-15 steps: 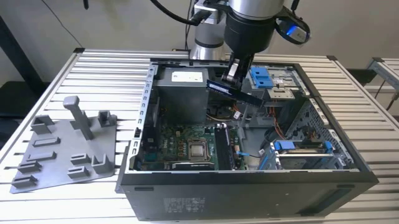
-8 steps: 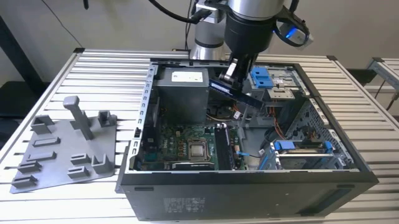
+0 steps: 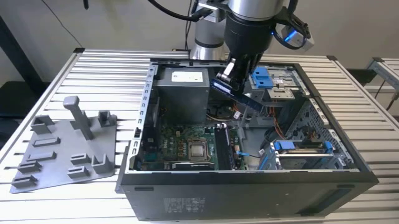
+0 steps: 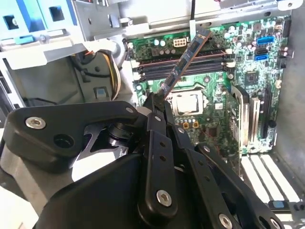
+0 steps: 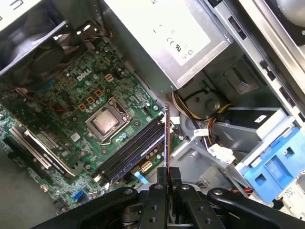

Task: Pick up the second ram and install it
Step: 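Insert the second ram into the second slot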

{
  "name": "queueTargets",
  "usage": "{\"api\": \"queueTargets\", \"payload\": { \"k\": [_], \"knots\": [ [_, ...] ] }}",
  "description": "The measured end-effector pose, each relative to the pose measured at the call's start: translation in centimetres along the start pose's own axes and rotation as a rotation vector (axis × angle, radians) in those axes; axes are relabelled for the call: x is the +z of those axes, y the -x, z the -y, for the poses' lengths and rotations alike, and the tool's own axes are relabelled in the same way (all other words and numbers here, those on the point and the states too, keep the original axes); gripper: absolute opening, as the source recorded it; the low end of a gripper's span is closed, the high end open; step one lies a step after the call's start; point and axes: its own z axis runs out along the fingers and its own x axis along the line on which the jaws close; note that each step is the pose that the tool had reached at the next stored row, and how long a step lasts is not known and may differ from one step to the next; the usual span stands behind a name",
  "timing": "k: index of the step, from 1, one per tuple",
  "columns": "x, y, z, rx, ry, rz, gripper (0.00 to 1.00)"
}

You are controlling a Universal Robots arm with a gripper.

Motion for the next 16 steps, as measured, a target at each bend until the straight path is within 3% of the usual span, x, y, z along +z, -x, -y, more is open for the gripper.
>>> {"api": "queueTargets", "payload": {
  "k": [16],
  "knots": [
    [0.02, 0.0, 0.0, 0.007, -0.0011, 0.0003, 0.14]
  ]
}}
